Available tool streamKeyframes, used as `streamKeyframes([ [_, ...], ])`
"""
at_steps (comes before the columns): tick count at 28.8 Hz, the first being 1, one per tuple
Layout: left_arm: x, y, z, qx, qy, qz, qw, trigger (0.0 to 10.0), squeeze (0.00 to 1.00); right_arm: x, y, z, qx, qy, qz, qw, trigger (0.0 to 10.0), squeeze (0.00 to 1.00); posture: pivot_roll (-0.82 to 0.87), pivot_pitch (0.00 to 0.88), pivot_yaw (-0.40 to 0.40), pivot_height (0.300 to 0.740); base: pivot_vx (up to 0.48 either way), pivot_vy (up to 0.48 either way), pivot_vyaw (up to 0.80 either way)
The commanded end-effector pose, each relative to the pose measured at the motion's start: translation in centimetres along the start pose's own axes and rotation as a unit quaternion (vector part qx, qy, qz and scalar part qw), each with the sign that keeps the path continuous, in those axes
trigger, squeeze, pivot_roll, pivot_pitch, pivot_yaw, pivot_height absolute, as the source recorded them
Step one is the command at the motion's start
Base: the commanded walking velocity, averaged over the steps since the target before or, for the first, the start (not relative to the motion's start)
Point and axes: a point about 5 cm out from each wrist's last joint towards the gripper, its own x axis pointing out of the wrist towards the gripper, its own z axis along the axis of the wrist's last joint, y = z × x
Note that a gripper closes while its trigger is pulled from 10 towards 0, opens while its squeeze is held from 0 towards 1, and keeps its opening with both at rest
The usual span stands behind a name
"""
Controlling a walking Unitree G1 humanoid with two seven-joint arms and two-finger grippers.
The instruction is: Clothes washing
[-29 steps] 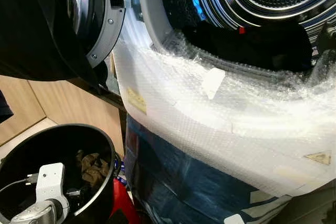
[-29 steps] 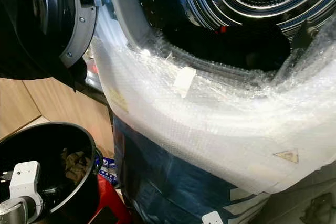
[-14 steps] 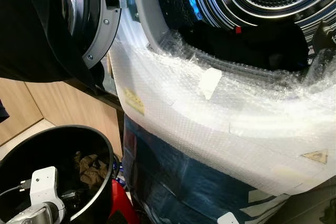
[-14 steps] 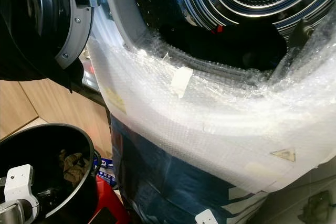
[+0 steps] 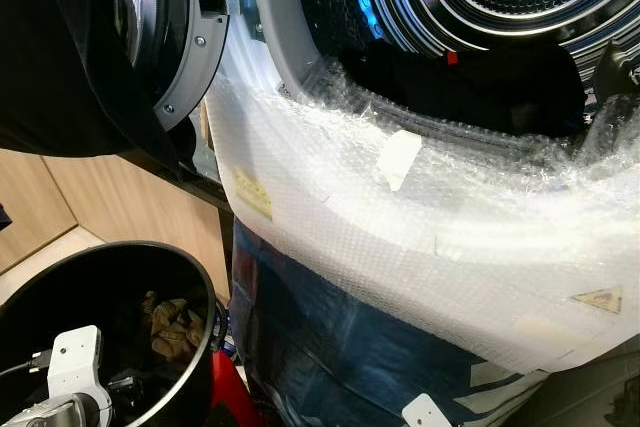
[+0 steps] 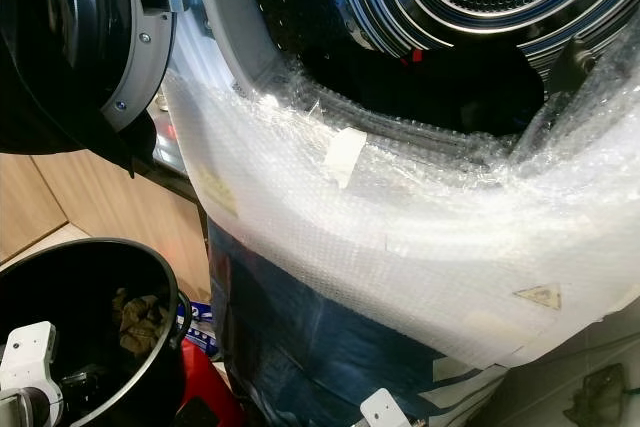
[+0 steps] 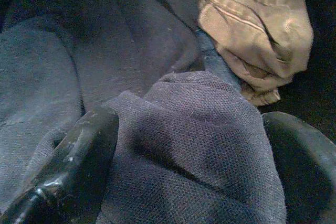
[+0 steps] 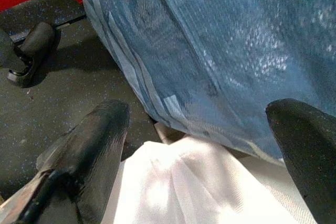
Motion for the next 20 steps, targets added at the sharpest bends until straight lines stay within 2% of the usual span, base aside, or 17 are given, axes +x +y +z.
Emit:
streamKeyframes([
  [1, 0.4, 1.3, -1.6, 0.021, 0.04, 0.034, 0.998, 10.0, 0.0, 0.0, 0.1, -0.2, -0.007, 0.002, 0.005, 1.0, 10.0, 0.0, 0.25, 0.073, -0.122, 0.74, 0.0, 0.0, 0.0],
  [4, 0.5, 2.3, -1.4, 0.074, 0.038, 0.052, 0.995, 9.8, 0.0, 0.0, 0.1, -0.1, -0.013, 0.002, 0.008, 1.0, 10.0, 0.0, 0.25, 0.067, -0.127, 0.74, 0.0, 0.0, 0.0],
  [5, 0.5, 2.5, -1.3, 0.078, 0.037, 0.056, 0.995, 8.7, 0.0, 0.0, 0.1, -0.1, -0.014, 0.002, 0.007, 1.0, 10.0, 0.0, 0.25, 0.067, -0.127, 0.74, 0.0, 0.0, 0.0],
  [6, 0.5, 2.6, -1.3, 0.08, 0.036, 0.058, 0.994, 8.7, 0.0, 0.0, 0.1, -0.1, -0.014, 0.002, 0.007, 1.0, 10.0, 0.0, 0.25, 0.067, -0.127, 0.74, 0.0, 0.0, 0.0],
  [7, 0.5, 2.9, -1.2, 0.086, 0.035, 0.062, 0.994, 0.0, 0.0, 0.0, 0.1, -0.1, -0.018, 0.003, 0.008, 1.0, 10.0, 0.0, 0.25, 0.063, -0.129, 0.74, 0.0, 0.0, 0.0],
  [9, 0.6, 3.0, -1.1, 0.079, 0.033, 0.056, 0.995, 0.0, 0.0, 0.0, 0.1, 0.0, -0.021, 0.002, 0.009, 1.0, 10.0, 0.0, 0.25, 0.062, -0.131, 0.74, 0.0, 0.0, 0.0],
  [20, 0.9, 2.7, -1.2, 0.101, 0.024, 0.042, 0.994, 0.0, 0.0, 0.1, -0.1, 0.6, -0.034, -0.003, 0.011, 0.999, 10.0, 0.0, 0.26, 0.055, -0.14, 0.74, 0.0, 0.0, 0.0],
])
